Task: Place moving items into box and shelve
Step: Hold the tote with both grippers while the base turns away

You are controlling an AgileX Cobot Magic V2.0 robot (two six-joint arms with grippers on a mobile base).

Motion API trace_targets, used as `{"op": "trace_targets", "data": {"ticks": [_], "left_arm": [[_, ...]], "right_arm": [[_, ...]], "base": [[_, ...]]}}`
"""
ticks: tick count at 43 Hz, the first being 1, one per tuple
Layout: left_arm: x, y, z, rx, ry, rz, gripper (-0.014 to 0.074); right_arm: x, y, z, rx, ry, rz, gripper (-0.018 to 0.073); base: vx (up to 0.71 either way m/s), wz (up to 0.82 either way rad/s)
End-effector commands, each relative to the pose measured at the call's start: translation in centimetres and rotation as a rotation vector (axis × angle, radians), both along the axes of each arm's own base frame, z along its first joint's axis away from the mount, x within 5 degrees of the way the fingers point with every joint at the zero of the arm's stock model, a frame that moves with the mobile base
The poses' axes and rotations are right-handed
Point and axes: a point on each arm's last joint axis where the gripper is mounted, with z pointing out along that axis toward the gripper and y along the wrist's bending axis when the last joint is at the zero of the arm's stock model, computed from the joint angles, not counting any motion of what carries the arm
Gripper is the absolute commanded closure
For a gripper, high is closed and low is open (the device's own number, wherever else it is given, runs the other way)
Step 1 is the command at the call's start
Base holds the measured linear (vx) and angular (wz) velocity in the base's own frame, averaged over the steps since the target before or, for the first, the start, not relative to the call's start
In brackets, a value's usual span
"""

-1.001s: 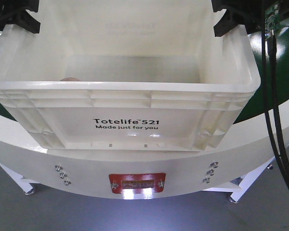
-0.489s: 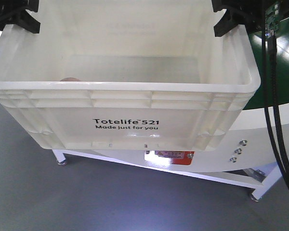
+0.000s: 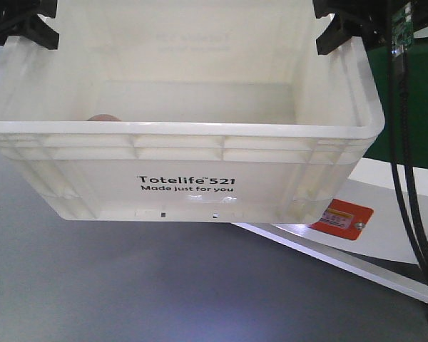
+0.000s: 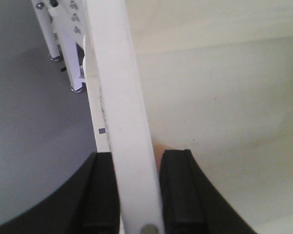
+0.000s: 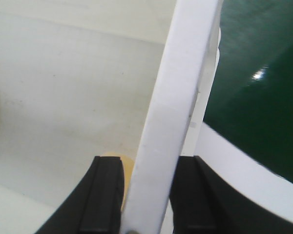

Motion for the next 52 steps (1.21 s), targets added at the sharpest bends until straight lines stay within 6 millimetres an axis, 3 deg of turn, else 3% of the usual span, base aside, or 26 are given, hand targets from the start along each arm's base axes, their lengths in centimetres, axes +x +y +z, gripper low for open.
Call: {"op": "trace_targets", "data": {"ticks": [1,52], "left_arm": [[-1.57,-1.25,4.12,-0.16,-0.177,-0.028,0.0603],[-1.57,-1.25,4.12,-0.159,-0.177,-0.028,0.0603]], "right_arm": [[-1.78,0.94,4.2,0.167,-0.172,0.04,0.0564],[-1.83,0.94,4.16,0.165,-0.165,0.042,0.0564]], "base": [[-0.12,0.45],[-0.03,0.55]]}}
